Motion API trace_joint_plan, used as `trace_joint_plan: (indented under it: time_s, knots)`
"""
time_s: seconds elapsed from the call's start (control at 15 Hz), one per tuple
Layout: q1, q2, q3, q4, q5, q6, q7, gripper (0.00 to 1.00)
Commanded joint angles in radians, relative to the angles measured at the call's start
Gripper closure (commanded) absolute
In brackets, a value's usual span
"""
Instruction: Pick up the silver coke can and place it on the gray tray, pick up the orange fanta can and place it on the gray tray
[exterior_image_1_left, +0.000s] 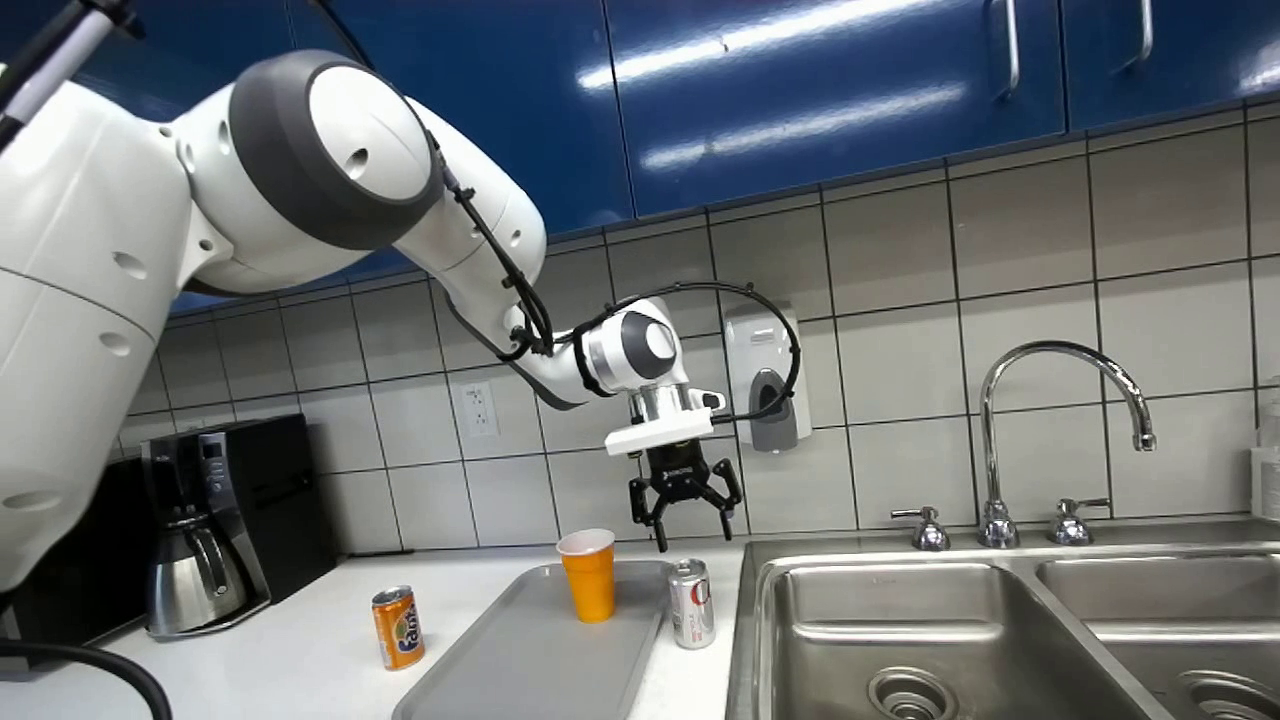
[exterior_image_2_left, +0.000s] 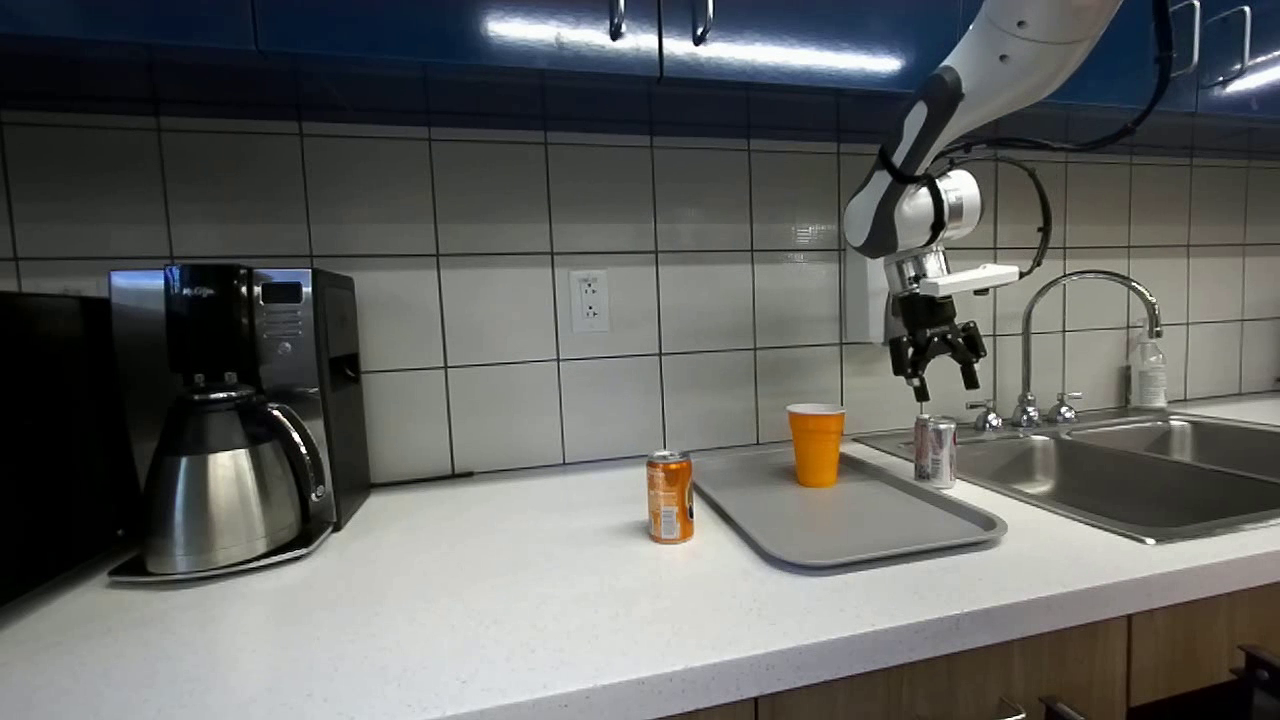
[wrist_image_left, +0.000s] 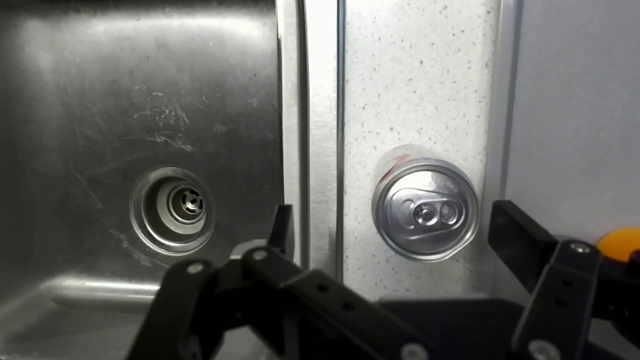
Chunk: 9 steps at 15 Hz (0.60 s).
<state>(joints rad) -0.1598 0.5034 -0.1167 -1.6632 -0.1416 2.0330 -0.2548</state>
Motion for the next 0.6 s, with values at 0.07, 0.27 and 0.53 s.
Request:
trace_joint_plan:
  time_s: [0.07,0.27,0.53]
  knots:
    - [-0.02,0.006,0.027,0.02,0.018,-0.032,-0.061,0.0]
    - [-0.017,0.018,0.028,0.025,0.011,-0.023,-0.064,0.0]
    - [-0.013,0.043,0.031,0.036,0.009,-0.016,-0.062,0.0]
